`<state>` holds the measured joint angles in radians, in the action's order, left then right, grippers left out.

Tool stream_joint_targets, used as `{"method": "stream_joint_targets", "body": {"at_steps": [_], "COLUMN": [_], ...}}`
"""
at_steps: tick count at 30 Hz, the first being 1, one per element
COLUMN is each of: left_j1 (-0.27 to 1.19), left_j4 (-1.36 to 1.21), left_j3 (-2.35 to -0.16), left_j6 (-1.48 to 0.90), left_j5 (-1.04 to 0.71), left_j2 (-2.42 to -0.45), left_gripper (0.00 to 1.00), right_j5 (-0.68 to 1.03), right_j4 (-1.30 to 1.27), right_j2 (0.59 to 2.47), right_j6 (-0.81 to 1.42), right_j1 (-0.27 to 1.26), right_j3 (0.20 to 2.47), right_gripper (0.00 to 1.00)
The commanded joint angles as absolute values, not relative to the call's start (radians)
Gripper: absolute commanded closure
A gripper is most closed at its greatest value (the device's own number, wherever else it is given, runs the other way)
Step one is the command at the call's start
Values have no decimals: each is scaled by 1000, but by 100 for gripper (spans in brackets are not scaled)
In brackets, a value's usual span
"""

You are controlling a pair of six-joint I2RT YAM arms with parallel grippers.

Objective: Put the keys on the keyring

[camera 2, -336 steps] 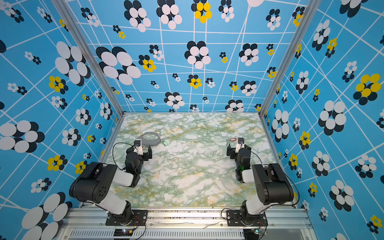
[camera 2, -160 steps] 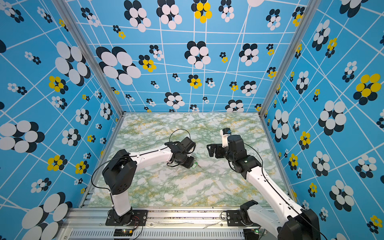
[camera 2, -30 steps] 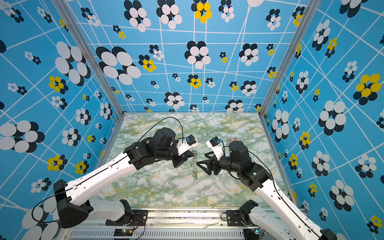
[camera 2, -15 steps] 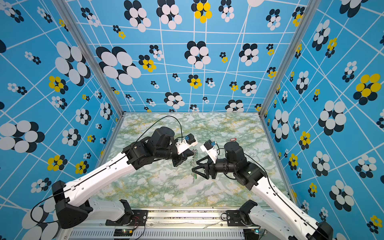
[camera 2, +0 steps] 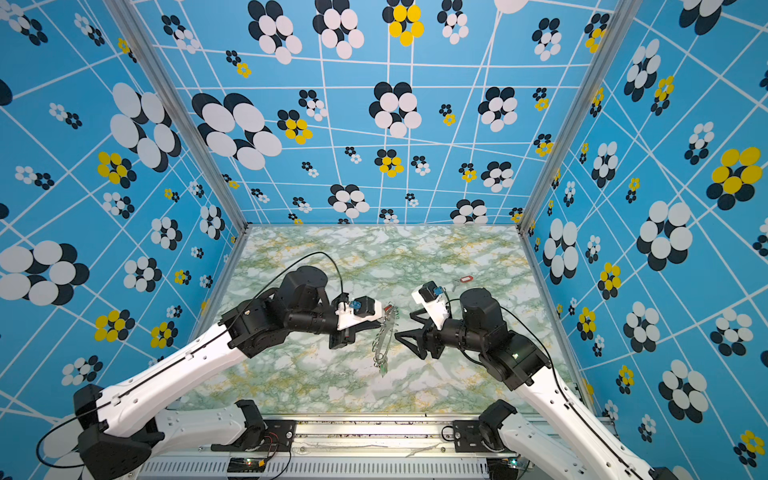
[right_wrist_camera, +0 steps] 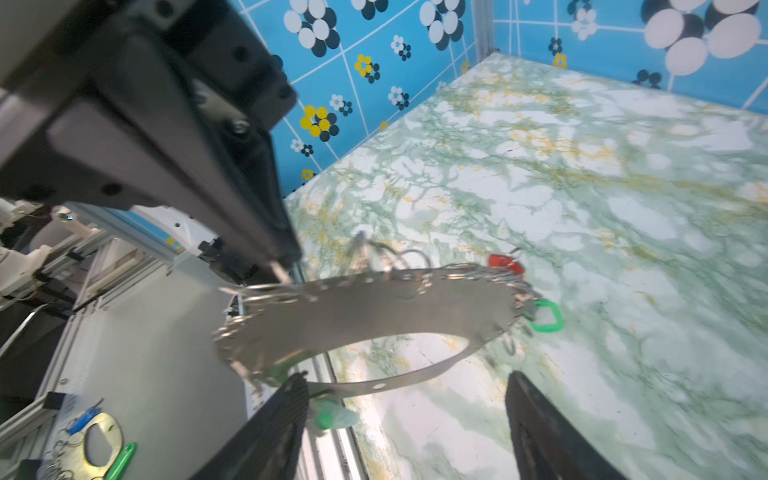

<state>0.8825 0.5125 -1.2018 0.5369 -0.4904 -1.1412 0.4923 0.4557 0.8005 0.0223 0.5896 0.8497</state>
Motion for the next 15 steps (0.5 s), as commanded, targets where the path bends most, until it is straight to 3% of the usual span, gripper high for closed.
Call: {"method": "stream_joint_targets", "body": {"at_steps": [1,7,15], "left_j1": [864,863,861], "left_j4": [488,636,690], "left_j3": [-1224,-1338,-1419], "left_j6": [684,767,847], "left_j5": [-645,-766,-826], "left_j2": [-1104,-1124,-1143], "left_gripper": [100,100,100], "right_j5": [444,610,778], "right_j4": [534,590,629], "right_j2": [815,823,899], "right_j6": [-103,-308,-402], "right_j1": [573,566,581], "right_j3": [916,966,1002], "right_gripper": [21,15,17]}}
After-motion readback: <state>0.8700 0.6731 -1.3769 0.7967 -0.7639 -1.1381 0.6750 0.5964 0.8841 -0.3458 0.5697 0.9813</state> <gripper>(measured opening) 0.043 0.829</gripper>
